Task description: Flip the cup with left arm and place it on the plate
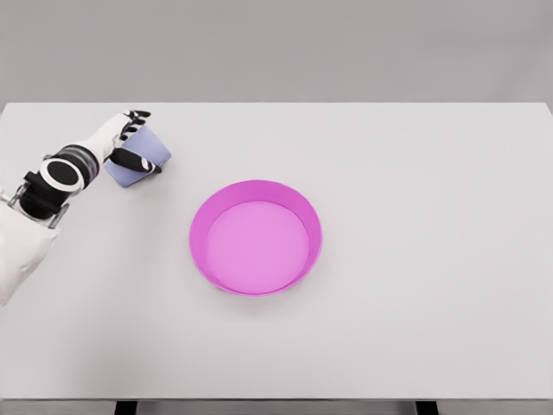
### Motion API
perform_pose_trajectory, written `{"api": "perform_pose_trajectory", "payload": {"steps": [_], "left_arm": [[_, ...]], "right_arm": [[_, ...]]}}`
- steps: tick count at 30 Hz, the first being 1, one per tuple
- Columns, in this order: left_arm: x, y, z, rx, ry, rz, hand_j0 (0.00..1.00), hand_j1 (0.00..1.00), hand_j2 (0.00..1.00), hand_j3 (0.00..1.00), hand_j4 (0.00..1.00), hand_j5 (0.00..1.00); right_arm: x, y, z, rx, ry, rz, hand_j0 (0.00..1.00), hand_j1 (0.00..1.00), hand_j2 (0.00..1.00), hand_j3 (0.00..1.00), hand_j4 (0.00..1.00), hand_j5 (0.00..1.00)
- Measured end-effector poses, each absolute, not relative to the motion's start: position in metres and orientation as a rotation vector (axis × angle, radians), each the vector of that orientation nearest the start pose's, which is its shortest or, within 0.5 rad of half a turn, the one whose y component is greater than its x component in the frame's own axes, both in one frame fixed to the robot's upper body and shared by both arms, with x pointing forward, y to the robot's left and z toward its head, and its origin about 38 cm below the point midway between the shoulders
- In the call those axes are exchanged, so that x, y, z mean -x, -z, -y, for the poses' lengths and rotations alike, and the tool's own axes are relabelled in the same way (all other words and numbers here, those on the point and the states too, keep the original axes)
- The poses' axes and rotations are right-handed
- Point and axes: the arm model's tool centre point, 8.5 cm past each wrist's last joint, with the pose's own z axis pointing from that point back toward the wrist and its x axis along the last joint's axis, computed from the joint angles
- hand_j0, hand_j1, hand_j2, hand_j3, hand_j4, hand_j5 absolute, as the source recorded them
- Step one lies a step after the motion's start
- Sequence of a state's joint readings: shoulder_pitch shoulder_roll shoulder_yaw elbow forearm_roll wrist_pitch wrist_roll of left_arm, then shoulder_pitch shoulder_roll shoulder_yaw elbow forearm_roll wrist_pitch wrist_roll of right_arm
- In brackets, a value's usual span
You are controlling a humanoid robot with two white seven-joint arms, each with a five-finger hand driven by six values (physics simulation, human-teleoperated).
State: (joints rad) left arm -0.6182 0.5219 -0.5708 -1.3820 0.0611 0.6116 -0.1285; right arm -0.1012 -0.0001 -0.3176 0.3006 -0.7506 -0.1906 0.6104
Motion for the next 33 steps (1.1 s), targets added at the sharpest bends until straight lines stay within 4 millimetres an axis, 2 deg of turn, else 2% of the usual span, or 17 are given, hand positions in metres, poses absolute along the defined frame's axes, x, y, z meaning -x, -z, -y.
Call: {"api": "perform_pose_trajectory", "payload": {"steps": [7,16,17,27,30,33], "left_arm": [[-0.493,-0.155,-0.288,-0.389,0.734,1.085,0.74,0.74,0.74,0.74,0.74,0.74],[-0.491,-0.154,-0.286,-0.371,0.73,1.087,0.65,0.65,0.65,0.65,0.65,0.65],[-0.491,-0.154,-0.285,-0.361,0.729,1.089,0.59,0.59,0.59,0.59,0.59,0.59],[-0.481,-0.179,-0.27,-0.293,0.758,1.175,0.53,0.53,0.53,0.53,0.53,0.53],[-0.475,-0.193,-0.263,-0.252,0.789,1.247,0.54,0.54,0.54,0.54,0.54,0.54],[-0.464,-0.197,-0.252,-0.184,0.827,1.324,0.54,0.54,0.54,0.54,0.54,0.54]], "right_arm": [[-0.018,0.242,0.229,-0.359,1.008,0.32,1.0,1.0,1.0,1.0,1.0,1.0],[-0.018,0.242,0.229,-0.359,1.008,0.32,1.0,1.0,1.0,1.0,1.0,1.0],[-0.018,0.242,0.229,-0.359,1.008,0.32,1.0,1.0,1.0,1.0,1.0,1.0],[-0.018,0.242,0.229,-0.359,1.008,0.32,1.0,1.0,1.0,1.0,1.0,1.0],[-0.018,0.242,0.229,-0.359,1.008,0.32,1.0,1.0,1.0,1.0,1.0,1.0],[-0.018,0.242,0.229,-0.359,1.008,0.32,1.0,1.0,1.0,1.0,1.0,1.0]]}}
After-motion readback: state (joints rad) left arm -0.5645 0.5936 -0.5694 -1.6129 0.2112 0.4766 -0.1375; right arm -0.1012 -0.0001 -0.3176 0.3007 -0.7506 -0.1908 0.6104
